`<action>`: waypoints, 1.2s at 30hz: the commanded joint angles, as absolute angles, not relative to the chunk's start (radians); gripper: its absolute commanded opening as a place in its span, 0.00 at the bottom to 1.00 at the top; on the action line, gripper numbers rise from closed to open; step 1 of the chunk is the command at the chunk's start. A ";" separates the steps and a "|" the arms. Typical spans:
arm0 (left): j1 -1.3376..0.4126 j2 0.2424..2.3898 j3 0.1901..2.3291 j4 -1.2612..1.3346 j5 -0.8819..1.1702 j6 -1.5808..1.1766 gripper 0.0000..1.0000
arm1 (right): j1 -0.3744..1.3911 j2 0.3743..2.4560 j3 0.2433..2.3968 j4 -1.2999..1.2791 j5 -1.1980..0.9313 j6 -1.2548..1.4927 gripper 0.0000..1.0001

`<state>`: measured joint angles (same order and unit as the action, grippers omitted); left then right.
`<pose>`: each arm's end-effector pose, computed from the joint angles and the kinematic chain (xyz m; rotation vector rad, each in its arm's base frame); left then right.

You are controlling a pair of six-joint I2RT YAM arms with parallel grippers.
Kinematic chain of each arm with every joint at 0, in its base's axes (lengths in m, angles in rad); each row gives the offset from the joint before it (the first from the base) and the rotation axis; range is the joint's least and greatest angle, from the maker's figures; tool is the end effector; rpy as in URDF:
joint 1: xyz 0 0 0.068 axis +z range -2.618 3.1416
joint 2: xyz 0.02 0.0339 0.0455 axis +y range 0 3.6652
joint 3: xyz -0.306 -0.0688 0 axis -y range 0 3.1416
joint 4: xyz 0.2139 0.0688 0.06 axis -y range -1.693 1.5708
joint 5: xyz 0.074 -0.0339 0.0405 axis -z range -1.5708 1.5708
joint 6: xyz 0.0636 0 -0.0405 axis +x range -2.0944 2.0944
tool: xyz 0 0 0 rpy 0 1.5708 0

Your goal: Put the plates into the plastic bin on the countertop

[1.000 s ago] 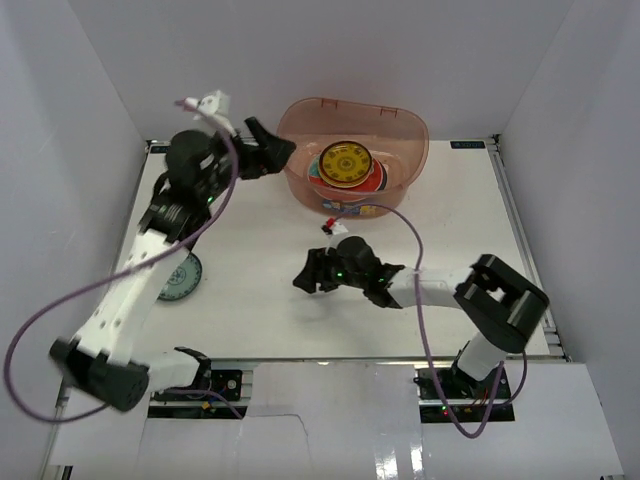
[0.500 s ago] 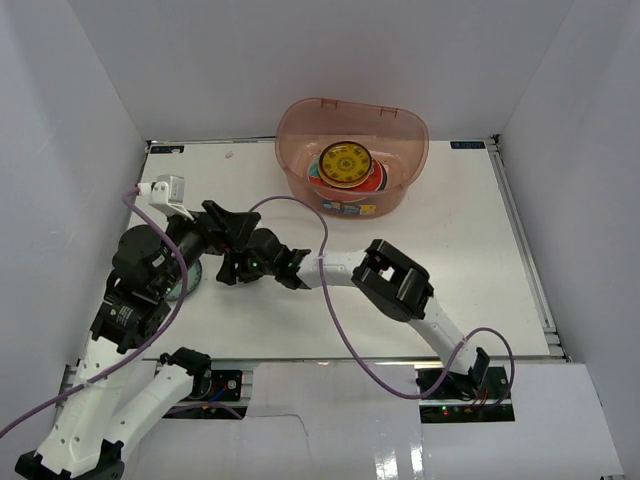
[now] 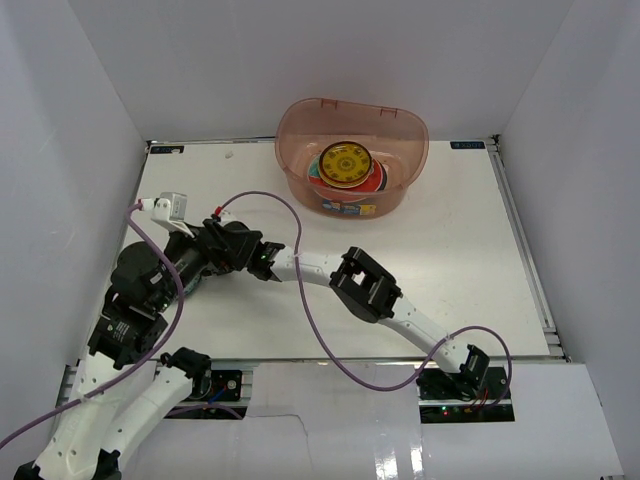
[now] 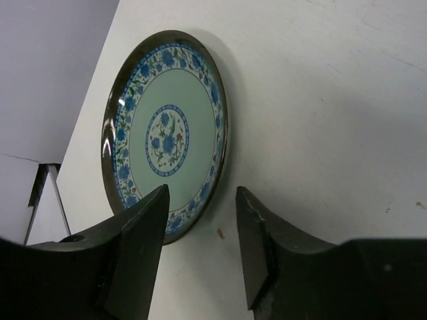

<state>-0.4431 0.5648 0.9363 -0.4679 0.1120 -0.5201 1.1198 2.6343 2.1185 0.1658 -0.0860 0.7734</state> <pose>0.0653 -0.0388 0.3976 0.0214 1.7331 -0.8140 0.2706 0.5713 0.1617 -0.4376 2.1229 1.2842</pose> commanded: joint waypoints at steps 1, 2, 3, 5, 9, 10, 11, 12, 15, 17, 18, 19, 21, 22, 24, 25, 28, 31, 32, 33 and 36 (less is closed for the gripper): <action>-0.456 0.560 0.937 -0.479 0.084 -0.496 0.98 | 1.123 2.678 2.160 0.074 -0.103 0.765 0.50; -0.457 0.560 0.939 -0.479 0.080 -0.494 0.98 | 1.121 2.690 2.160 0.080 -0.109 0.765 0.46; -0.457 0.560 0.940 -0.479 0.077 -0.492 0.98 | 1.120 2.695 2.161 0.080 -0.117 0.768 0.40; -0.459 0.564 0.937 -0.479 0.068 -0.494 0.98 | 1.120 2.689 2.151 0.100 -0.115 0.761 0.31; -0.457 0.574 0.934 -0.479 0.054 -0.482 0.98 | 1.112 2.628 2.053 0.167 -0.109 0.767 0.08; -0.457 0.577 0.937 -0.480 0.048 -0.476 0.98 | 1.111 2.603 1.966 0.234 -0.103 0.772 0.08; -0.457 0.584 0.943 -0.482 0.031 -0.463 0.98 | 1.109 2.547 1.919 0.268 -0.097 0.772 0.08; -0.457 0.589 0.953 -0.486 0.025 -0.454 0.98 | 1.106 2.515 1.876 0.296 -0.092 0.770 0.08; -0.457 0.610 1.008 -0.503 -0.027 -0.408 0.98 | 1.101 2.357 1.688 0.383 -0.077 0.720 0.08; -0.457 0.618 1.055 -0.508 -0.055 -0.385 0.98 | 1.100 2.205 1.518 0.440 -0.055 0.686 0.08; -0.459 0.621 1.068 -0.505 -0.081 -0.371 0.98 | 1.097 2.148 1.459 0.457 -0.052 0.654 0.08; -0.457 0.623 1.093 -0.503 -0.093 -0.365 0.98 | 1.094 2.035 1.406 0.471 -0.040 0.631 0.08; -0.457 0.626 1.114 -0.496 -0.132 -0.354 0.98 | 1.068 1.917 1.250 0.476 -0.008 0.565 0.08; -0.457 0.626 1.121 -0.491 -0.141 -0.348 0.98 | 1.049 1.797 1.199 0.476 0.026 0.551 0.08; -0.457 0.618 1.117 -0.473 -0.184 -0.350 0.98 | 0.964 1.688 1.073 0.474 0.023 0.525 0.08; -0.457 0.605 1.108 -0.460 -0.199 -0.360 0.98 | 0.925 1.595 1.043 0.469 0.017 0.517 0.08; -0.457 0.574 1.036 -0.399 -0.229 -0.376 0.98 | 0.748 1.490 1.009 0.425 -0.027 0.486 0.08; -0.457 0.578 0.977 -0.364 -0.201 -0.380 0.98 | 0.582 1.524 1.101 0.352 -0.081 0.456 0.08; -0.457 0.584 0.960 -0.359 -0.196 -0.383 0.98 | 0.518 1.545 1.130 0.341 -0.093 0.448 0.08; -0.457 0.592 0.954 -0.359 -0.192 -0.385 0.98 | 0.487 1.567 1.182 0.334 -0.116 0.449 0.08; -0.457 0.627 0.931 -0.359 -0.190 -0.394 0.98 | 0.388 1.684 1.271 0.319 -0.156 0.474 0.08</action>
<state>-0.4538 0.5949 0.9539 -0.3790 -0.1875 -0.3855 0.4366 1.6035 1.1927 0.3595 -0.0818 0.4885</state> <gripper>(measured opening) 0.979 0.086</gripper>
